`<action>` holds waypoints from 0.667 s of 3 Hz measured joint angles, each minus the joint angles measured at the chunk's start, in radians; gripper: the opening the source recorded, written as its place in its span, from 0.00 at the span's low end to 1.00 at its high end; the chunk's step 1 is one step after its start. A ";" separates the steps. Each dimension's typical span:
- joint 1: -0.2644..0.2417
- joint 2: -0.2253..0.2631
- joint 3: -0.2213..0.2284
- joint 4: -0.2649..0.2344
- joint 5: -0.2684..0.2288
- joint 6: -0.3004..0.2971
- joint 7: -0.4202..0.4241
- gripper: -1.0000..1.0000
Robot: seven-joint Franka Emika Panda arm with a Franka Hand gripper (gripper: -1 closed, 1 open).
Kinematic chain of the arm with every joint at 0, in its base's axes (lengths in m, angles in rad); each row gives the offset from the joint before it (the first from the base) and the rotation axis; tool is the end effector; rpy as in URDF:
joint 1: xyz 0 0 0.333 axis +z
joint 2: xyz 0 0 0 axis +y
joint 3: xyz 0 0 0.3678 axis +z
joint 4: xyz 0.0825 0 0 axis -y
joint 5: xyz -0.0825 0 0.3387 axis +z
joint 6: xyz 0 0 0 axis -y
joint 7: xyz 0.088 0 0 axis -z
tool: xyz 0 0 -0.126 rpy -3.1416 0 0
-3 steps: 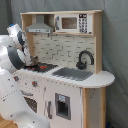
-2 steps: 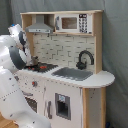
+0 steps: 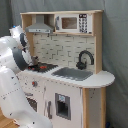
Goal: Play with the kitchen
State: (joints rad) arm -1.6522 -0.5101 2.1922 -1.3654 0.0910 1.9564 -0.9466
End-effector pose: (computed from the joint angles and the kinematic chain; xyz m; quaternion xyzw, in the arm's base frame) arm 0.4747 0.4687 0.5799 0.6859 0.6971 0.1082 0.1783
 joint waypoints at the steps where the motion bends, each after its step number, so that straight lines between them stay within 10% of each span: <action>1: -0.064 -0.027 0.067 0.042 0.005 -0.006 -0.008 1.00; 2: -0.125 -0.060 0.121 0.101 0.017 -0.021 -0.015 1.00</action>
State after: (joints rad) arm -1.7776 -0.5704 2.3128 -1.2648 0.1084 1.9356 -0.9614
